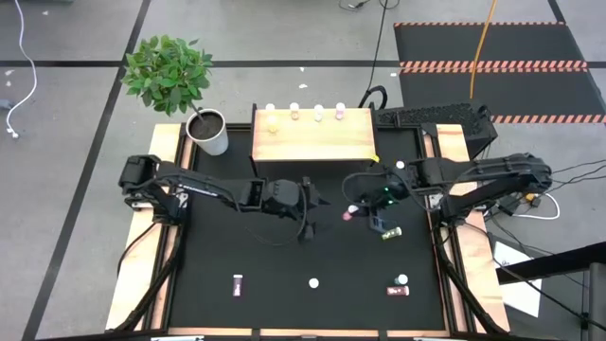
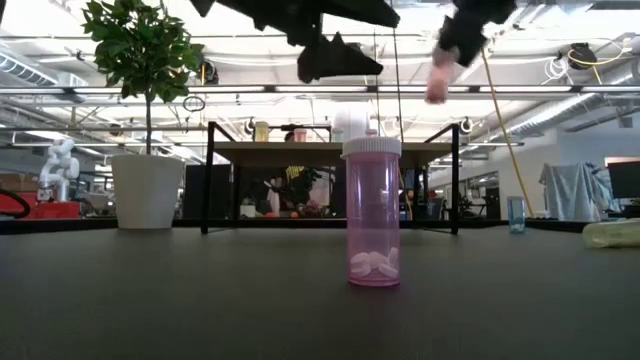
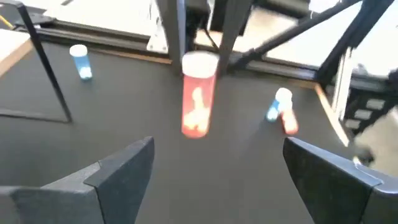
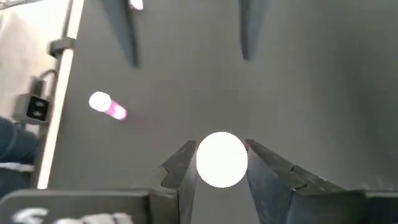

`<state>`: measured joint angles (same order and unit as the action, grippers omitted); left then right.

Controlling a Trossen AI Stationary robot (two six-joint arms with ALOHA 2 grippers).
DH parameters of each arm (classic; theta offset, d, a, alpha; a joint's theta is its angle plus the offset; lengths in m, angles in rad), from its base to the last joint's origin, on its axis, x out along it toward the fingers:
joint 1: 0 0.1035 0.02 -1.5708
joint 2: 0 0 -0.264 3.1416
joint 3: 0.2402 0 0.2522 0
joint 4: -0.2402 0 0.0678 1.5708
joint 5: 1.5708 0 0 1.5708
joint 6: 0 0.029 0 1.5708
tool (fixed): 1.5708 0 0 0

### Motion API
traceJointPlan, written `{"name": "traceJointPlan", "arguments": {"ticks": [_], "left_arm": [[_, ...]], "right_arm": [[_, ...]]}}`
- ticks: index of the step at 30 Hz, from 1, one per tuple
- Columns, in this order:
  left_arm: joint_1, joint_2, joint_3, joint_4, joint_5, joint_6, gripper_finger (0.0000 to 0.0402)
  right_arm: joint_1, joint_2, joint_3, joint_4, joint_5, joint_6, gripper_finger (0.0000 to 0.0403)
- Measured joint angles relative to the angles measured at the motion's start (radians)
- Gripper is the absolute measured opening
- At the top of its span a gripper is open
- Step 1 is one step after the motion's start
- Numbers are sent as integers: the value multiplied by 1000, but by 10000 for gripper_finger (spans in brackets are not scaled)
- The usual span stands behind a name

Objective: Pick and place medicine bottles onto shelf by color
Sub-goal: Put the top orange pill bottle on the shelf aligned with the other orange pill bottle

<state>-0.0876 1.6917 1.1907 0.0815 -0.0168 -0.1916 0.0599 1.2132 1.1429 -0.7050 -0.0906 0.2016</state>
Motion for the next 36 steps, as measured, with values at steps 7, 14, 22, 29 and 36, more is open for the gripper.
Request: {"name": "traceJointPlan", "arguments": {"ticks": [7, 14, 22, 29, 36], "left_arm": [[28, -2, 28, -10, 23, 43, 354], [21, -2, 28, 28, 74, -24, 292], [20, -2, 28, 26, 79, -46, 178], [26, -3, 28, 27, 80, -71, 116], [26, -3, 28, 29, 80, -42, 117]], "right_arm": [[-2, 81, 173, 21, -20, -82, 114], [-2, 89, 195, 67, -22, -82, 114], [-2, 89, 195, 64, -23, -72, 114], [-2, 89, 195, 53, -23, -73, 114], [-8, 89, 195, 57, -17, -76, 124]]}}
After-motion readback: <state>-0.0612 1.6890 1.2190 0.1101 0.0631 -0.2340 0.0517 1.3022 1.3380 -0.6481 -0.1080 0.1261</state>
